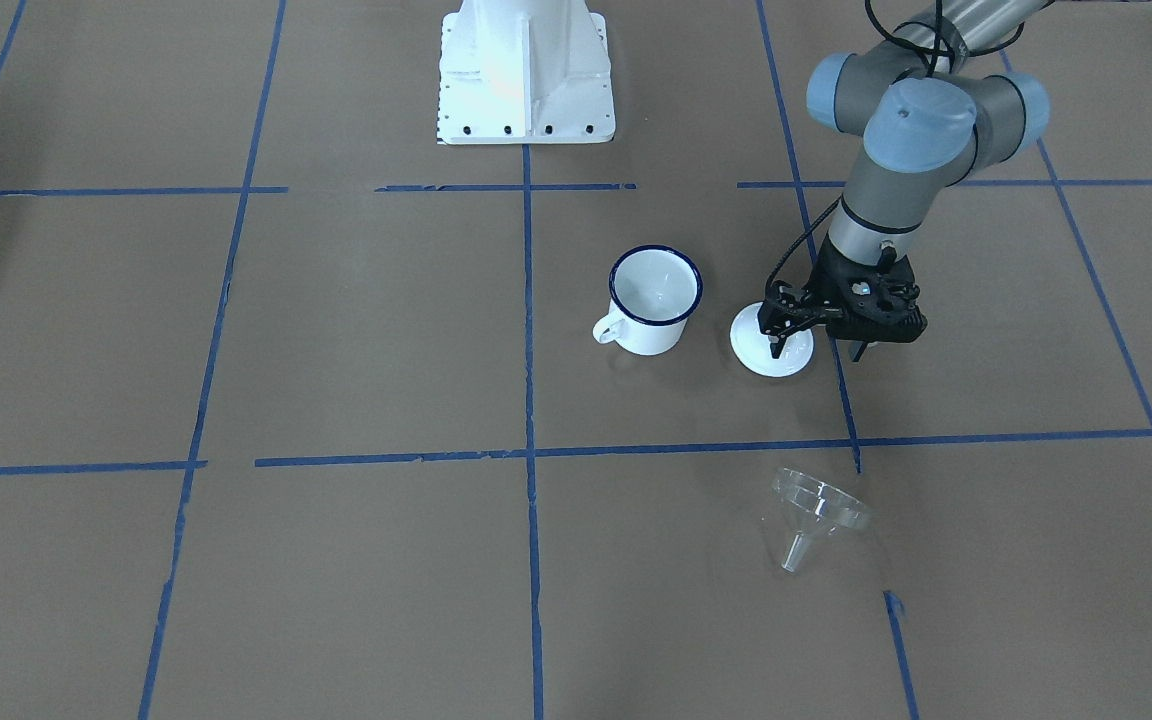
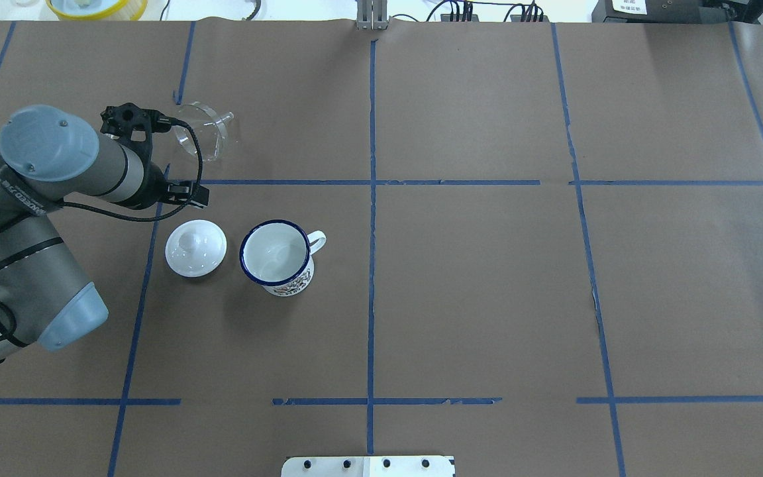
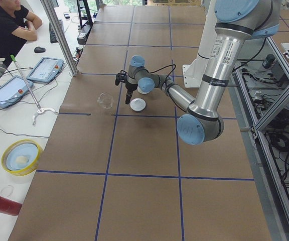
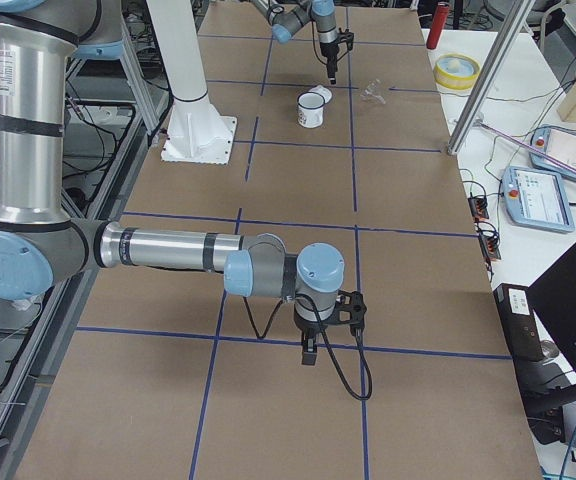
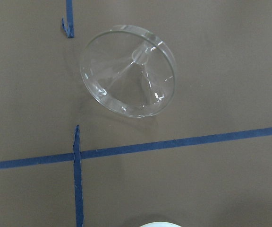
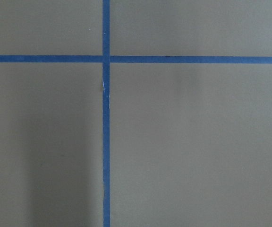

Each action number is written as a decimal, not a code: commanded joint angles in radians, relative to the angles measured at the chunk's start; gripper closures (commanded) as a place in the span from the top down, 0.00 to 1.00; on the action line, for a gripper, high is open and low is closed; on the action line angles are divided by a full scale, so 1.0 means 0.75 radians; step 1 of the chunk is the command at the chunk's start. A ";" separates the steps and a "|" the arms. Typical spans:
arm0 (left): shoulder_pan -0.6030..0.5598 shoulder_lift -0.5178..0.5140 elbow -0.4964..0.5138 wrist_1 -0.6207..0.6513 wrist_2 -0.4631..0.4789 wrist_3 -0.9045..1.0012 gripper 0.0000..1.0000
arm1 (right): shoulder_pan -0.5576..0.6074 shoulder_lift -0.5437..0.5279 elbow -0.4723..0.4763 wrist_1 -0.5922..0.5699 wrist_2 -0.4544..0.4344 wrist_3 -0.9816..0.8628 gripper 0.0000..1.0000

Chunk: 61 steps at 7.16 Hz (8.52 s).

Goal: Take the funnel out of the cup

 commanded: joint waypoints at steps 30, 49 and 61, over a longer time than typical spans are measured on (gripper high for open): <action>0.050 0.015 -0.584 0.621 -0.005 -0.060 0.00 | 0.000 -0.001 0.000 0.000 0.000 0.000 1.00; 0.154 -0.383 -0.186 0.604 -0.117 -0.117 0.00 | 0.000 -0.001 0.000 0.000 0.000 0.000 1.00; 0.053 -0.332 -0.290 0.543 -0.113 -0.109 1.00 | 0.000 0.001 0.000 0.000 0.000 0.000 1.00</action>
